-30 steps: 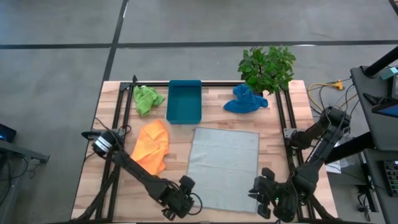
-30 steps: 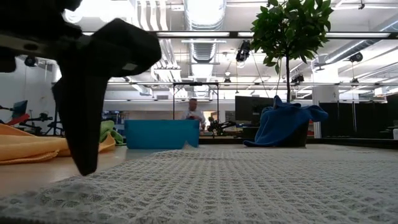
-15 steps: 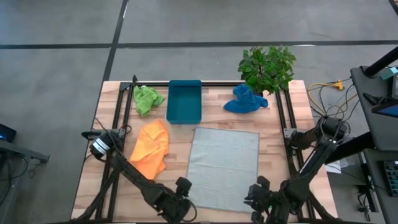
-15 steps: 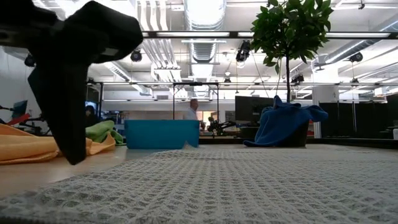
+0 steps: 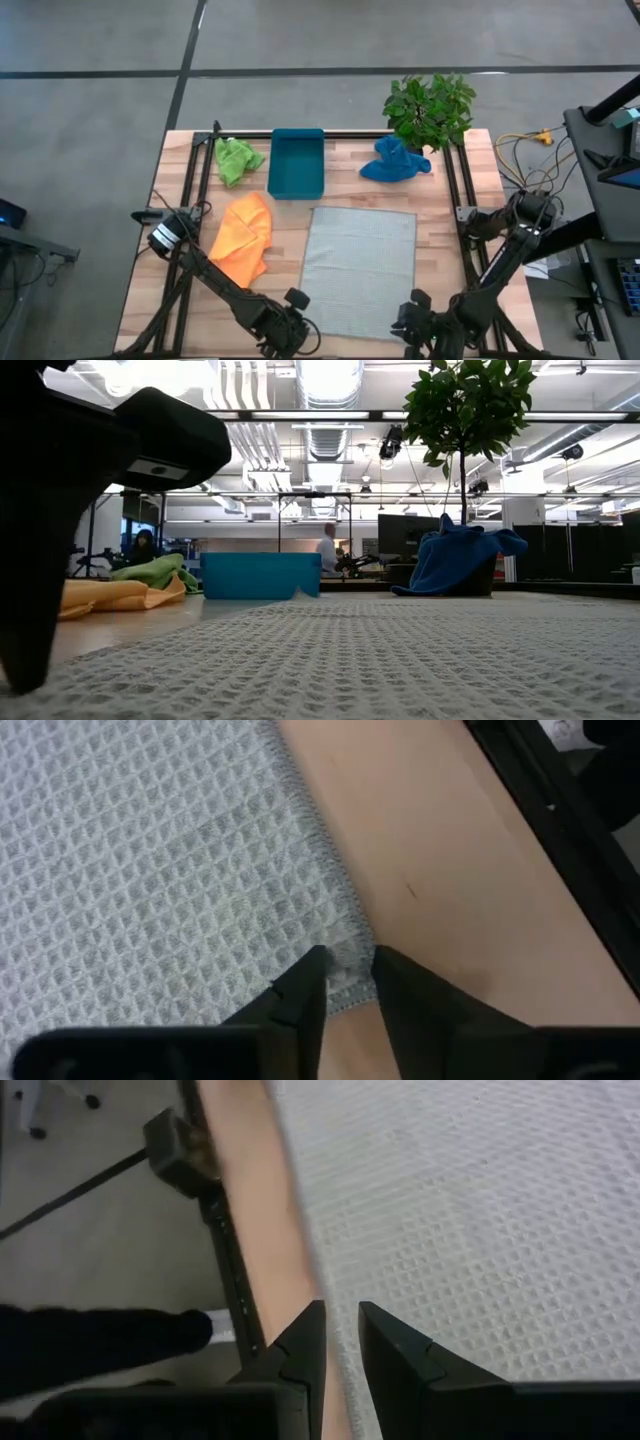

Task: Fold microfiber towels
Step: Fold the grey microfiber cloth

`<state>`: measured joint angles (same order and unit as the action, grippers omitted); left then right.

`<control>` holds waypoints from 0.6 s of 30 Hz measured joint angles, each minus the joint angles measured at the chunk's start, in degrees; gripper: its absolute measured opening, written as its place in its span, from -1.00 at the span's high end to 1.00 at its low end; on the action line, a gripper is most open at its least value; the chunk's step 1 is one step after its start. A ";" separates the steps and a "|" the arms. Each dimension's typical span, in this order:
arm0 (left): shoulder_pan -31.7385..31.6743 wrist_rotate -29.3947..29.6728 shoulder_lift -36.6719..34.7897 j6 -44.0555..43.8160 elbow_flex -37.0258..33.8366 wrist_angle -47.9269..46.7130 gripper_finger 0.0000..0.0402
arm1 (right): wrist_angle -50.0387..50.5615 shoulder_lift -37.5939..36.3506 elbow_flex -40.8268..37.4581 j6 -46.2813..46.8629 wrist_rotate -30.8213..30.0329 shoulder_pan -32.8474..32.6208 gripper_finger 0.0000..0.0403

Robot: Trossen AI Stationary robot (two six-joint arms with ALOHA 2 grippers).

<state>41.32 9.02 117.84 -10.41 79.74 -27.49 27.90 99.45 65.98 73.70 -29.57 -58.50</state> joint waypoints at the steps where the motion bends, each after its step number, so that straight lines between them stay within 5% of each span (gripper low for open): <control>1: 0.00 -0.03 0.01 0.00 0.20 -0.23 0.70 | -0.71 0.18 0.00 -1.47 -0.01 -0.45 0.71; 9: -0.02 0.03 0.07 -3.85 0.24 -0.74 0.98 | -4.48 3.79 0.02 -7.80 0.57 -2.40 0.65; 18: -0.11 -1.18 0.09 -4.35 0.09 -0.87 1.00 | -5.55 7.24 0.02 -14.08 3.32 -2.35 0.12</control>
<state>41.21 7.84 117.93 -14.76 79.83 -28.37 22.35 106.69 66.00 59.62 -26.25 -60.84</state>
